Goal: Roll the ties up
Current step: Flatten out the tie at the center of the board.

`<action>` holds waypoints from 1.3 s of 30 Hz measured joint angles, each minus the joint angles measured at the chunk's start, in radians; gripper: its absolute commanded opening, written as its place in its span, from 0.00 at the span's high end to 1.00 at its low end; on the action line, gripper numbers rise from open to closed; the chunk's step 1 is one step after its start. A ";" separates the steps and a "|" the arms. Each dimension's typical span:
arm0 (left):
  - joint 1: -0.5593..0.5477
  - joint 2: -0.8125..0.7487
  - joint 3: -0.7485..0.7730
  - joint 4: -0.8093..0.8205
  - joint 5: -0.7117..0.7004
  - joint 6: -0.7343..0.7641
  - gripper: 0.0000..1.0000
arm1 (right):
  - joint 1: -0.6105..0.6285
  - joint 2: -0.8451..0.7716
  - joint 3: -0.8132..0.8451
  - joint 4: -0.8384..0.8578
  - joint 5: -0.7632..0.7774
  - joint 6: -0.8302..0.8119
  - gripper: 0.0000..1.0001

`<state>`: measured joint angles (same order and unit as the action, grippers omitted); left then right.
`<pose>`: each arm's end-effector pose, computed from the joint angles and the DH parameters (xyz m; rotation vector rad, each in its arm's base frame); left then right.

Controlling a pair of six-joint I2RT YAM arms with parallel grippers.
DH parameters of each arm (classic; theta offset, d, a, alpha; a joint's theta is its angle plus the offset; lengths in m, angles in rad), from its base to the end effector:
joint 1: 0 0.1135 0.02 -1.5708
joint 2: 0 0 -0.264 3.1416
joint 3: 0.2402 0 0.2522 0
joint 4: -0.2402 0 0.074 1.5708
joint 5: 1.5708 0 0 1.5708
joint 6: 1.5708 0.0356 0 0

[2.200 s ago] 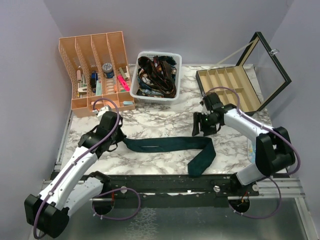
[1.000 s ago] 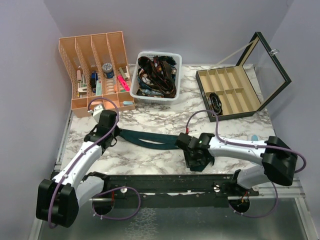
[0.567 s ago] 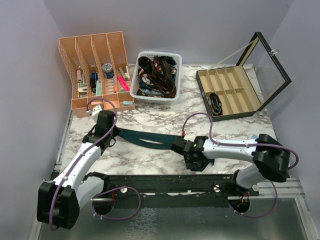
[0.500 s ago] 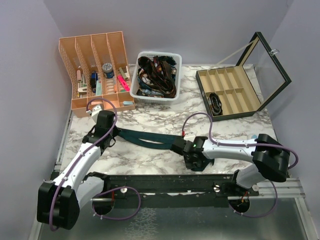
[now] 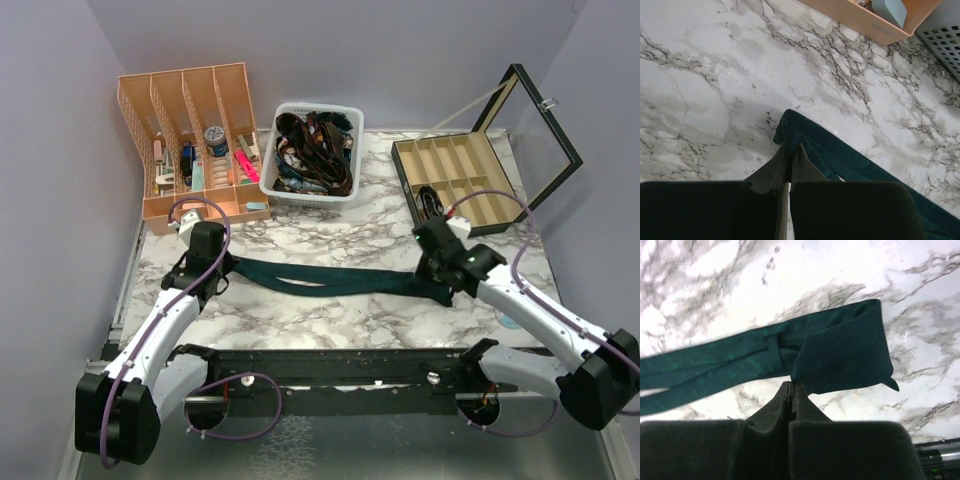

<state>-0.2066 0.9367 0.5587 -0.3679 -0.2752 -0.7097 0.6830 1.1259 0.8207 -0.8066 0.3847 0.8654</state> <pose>0.1908 -0.0301 0.2181 -0.7023 2.1770 -0.1583 0.1678 0.1193 0.2395 0.3478 2.5290 0.0614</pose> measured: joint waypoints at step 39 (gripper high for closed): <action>0.009 -0.048 -0.022 -0.057 -0.024 -0.065 1.00 | -0.704 0.097 0.055 0.239 -0.401 -0.469 0.26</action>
<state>-0.1974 0.8890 0.5369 -0.4248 -0.2996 -0.7750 -0.0208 1.2224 0.8761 -0.5674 -0.0166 0.3965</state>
